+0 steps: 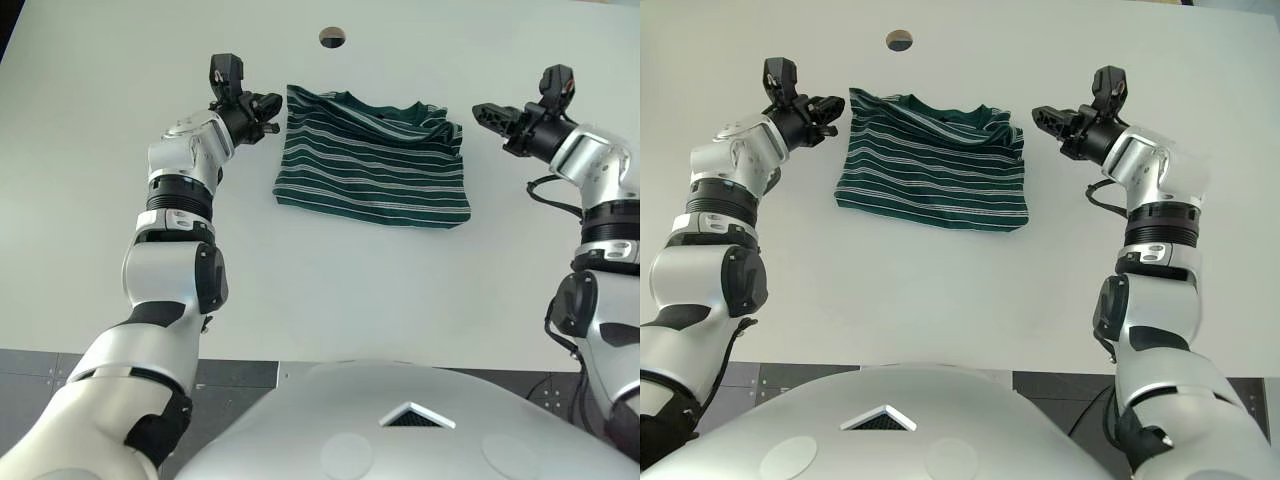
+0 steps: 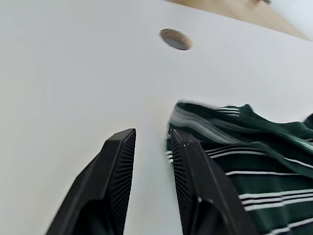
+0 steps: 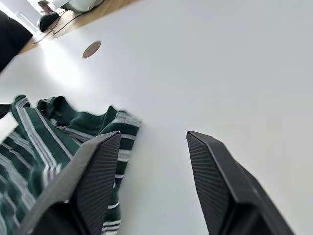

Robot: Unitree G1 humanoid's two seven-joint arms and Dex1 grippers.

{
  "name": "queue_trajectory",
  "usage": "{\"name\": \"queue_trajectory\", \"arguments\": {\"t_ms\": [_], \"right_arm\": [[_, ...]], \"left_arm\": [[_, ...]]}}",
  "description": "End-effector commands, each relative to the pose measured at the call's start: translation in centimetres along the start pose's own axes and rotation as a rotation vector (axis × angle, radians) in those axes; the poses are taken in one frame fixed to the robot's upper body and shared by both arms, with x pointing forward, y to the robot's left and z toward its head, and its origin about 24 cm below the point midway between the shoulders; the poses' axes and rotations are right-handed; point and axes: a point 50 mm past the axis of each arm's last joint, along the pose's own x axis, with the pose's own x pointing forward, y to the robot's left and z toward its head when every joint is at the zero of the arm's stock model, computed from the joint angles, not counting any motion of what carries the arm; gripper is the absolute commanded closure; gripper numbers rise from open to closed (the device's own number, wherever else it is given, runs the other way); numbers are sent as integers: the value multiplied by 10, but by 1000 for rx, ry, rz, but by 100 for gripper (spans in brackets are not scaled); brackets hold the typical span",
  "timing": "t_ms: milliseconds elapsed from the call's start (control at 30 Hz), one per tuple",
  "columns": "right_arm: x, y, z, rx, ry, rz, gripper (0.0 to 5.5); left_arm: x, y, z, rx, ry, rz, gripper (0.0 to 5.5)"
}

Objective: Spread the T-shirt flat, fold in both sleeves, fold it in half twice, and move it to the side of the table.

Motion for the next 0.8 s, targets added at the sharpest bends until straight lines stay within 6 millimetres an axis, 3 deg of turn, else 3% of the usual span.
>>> {"name": "queue_trajectory", "arguments": {"t_ms": [33, 167, 267, 433, 500, 800], "right_arm": [[2, 9, -7, -228, -14, -7, 300], [1, 29, -1, -668, -97, -12, 353], [5, 46, -3, -985, -141, 10, 400], [19, 48, -8, -1108, -130, 0, 491], [25, 49, -7, -1168, -125, -16, 528], [48, 57, -9, -1302, -99, -8, 536]], "left_arm": [[-1, 2, 6, 53, -21, 23, 417], [-4, -1, 11, 129, -86, -7, 417], [-16, -31, 15, 267, -210, -210, 457], [-32, -83, -16, 471, -151, -439, 535], [-38, -98, -31, 521, -109, -494, 540], [-38, -116, -72, 577, 40, -529, 540]]}}
